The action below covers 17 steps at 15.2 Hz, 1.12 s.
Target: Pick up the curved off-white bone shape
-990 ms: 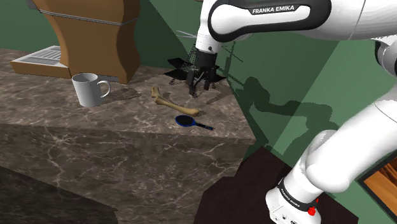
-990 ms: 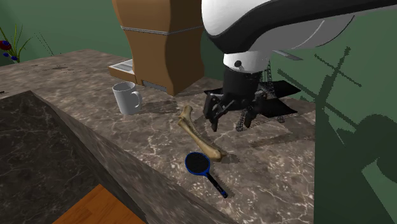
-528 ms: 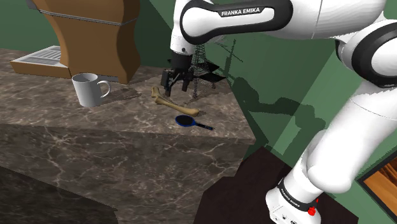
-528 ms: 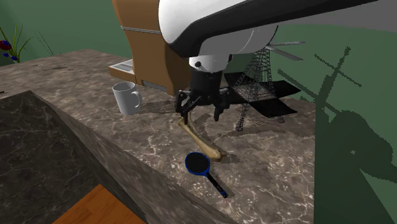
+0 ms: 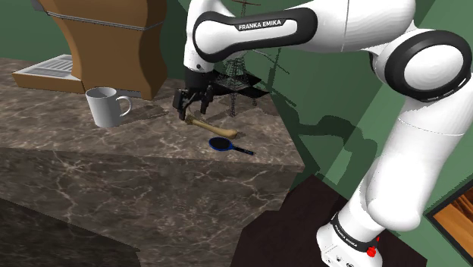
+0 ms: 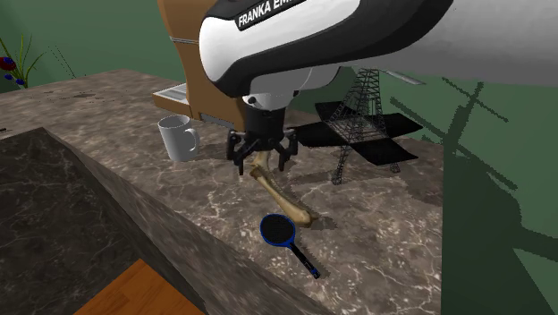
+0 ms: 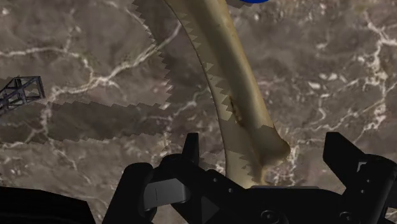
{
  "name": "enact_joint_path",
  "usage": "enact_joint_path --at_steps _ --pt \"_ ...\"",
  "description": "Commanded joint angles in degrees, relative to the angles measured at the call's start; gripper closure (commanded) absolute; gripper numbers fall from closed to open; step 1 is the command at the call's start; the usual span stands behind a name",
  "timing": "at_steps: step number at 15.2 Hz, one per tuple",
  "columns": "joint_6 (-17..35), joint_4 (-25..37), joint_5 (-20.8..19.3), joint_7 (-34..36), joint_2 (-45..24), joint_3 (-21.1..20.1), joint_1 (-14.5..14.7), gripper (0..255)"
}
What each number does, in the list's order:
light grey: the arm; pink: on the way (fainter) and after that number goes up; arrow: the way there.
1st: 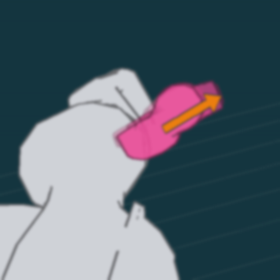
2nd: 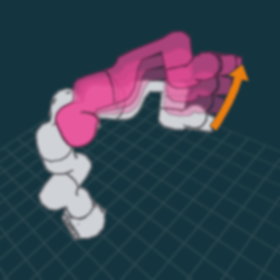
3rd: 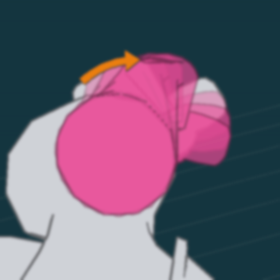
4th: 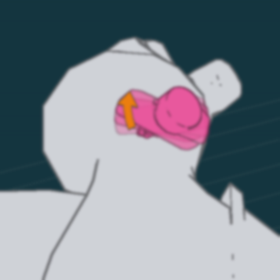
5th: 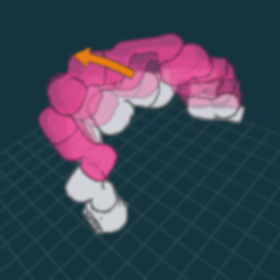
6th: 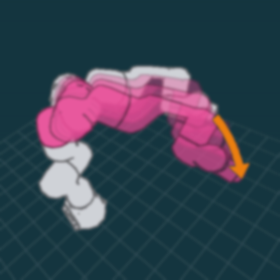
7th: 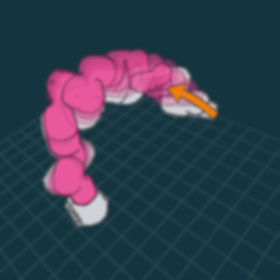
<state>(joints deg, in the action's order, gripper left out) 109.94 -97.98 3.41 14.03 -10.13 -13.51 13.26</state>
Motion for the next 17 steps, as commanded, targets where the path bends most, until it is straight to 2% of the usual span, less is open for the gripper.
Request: enact_joint_path --at_steps 1,5,6,15,17 --pt "1.7 -1.4 0.0 0.0 -0.3 0.0 0.1 0" --pt "3.5 -2.9 -0.1 -0.1 -0.6 0.0 0.1 0" --pt "3.6 -2.9 -0.1 -0.1 -0.7 0.0 0.1 255" --pt "3.5 -2.9 -0.1 -0.1 -0.6 0.0 0.1 255" --pt "2.1 -1.7 0.0 0.0 -0.3 0.0 0.1 255"
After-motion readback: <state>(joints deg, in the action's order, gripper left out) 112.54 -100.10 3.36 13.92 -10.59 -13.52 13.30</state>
